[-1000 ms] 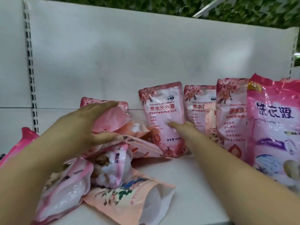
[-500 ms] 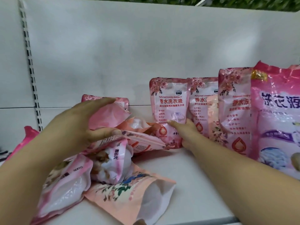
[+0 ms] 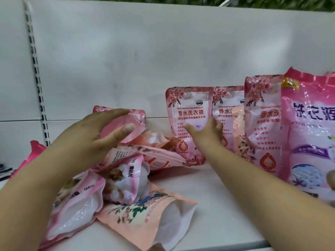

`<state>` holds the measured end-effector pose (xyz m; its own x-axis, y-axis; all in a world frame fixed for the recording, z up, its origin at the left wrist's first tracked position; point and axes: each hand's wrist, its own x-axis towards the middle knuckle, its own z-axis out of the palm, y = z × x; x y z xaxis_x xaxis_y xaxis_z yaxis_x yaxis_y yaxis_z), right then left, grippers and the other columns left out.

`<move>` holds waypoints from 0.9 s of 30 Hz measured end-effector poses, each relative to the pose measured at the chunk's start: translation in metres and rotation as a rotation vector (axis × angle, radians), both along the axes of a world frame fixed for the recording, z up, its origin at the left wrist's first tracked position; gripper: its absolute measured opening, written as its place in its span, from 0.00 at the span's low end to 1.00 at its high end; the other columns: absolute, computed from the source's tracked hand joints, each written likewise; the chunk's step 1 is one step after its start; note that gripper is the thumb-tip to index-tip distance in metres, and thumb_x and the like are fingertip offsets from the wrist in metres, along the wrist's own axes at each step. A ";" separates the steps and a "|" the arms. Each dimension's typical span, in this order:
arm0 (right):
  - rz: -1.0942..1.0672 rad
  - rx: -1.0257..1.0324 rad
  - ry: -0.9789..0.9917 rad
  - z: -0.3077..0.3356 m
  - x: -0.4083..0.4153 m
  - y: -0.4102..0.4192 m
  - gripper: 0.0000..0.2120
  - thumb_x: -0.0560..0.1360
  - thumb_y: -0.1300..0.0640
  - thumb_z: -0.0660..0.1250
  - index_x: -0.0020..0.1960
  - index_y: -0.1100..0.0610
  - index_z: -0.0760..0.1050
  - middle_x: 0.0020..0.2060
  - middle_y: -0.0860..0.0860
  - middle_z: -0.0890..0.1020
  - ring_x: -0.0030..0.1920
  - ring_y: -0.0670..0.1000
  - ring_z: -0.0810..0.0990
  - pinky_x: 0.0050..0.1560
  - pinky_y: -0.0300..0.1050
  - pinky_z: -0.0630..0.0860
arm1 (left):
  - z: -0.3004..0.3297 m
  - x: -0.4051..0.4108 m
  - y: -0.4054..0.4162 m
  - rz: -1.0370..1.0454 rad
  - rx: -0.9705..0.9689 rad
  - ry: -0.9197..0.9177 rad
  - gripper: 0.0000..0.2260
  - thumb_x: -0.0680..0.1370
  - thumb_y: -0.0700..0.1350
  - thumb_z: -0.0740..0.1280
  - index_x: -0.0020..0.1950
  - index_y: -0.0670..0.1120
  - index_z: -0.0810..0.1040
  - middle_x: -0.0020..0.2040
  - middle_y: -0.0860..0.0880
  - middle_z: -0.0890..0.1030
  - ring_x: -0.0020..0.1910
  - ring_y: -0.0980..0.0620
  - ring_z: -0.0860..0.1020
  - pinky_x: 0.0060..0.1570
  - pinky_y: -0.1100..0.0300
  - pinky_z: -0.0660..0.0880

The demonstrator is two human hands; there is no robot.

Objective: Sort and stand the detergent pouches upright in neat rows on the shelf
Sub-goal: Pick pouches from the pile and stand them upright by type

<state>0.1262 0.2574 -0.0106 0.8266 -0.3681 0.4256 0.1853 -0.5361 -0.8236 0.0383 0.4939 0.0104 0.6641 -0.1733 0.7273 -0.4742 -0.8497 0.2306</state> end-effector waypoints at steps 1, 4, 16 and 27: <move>0.024 -0.036 -0.066 0.005 -0.010 0.005 0.36 0.74 0.42 0.63 0.74 0.57 0.54 0.74 0.55 0.54 0.73 0.56 0.55 0.69 0.52 0.59 | 0.000 0.001 0.000 -0.037 -0.039 0.027 0.43 0.56 0.80 0.44 0.65 0.63 0.68 0.59 0.64 0.70 0.58 0.63 0.66 0.52 0.64 0.62; 0.235 -0.073 -0.024 0.010 -0.022 0.025 0.27 0.76 0.40 0.57 0.66 0.57 0.68 0.64 0.54 0.72 0.60 0.52 0.71 0.56 0.43 0.66 | 0.001 0.003 -0.001 -0.113 -0.151 0.130 0.31 0.61 0.74 0.48 0.59 0.64 0.67 0.56 0.65 0.70 0.57 0.62 0.67 0.50 0.68 0.64; 0.443 0.448 0.297 0.016 -0.007 0.050 0.07 0.75 0.64 0.64 0.37 0.61 0.72 0.32 0.55 0.75 0.26 0.50 0.76 0.20 0.36 0.73 | 0.003 -0.003 0.004 0.086 -0.215 0.198 0.18 0.65 0.68 0.47 0.42 0.57 0.65 0.41 0.58 0.70 0.40 0.57 0.70 0.36 0.60 0.62; 0.706 0.689 -0.239 0.056 -0.025 0.043 0.15 0.74 0.75 0.59 0.41 0.59 0.79 0.31 0.50 0.81 0.21 0.40 0.75 0.22 0.31 0.68 | -0.002 0.004 0.005 0.179 -0.205 0.154 0.26 0.65 0.72 0.42 0.42 0.53 0.66 0.35 0.50 0.74 0.38 0.48 0.74 0.38 0.55 0.66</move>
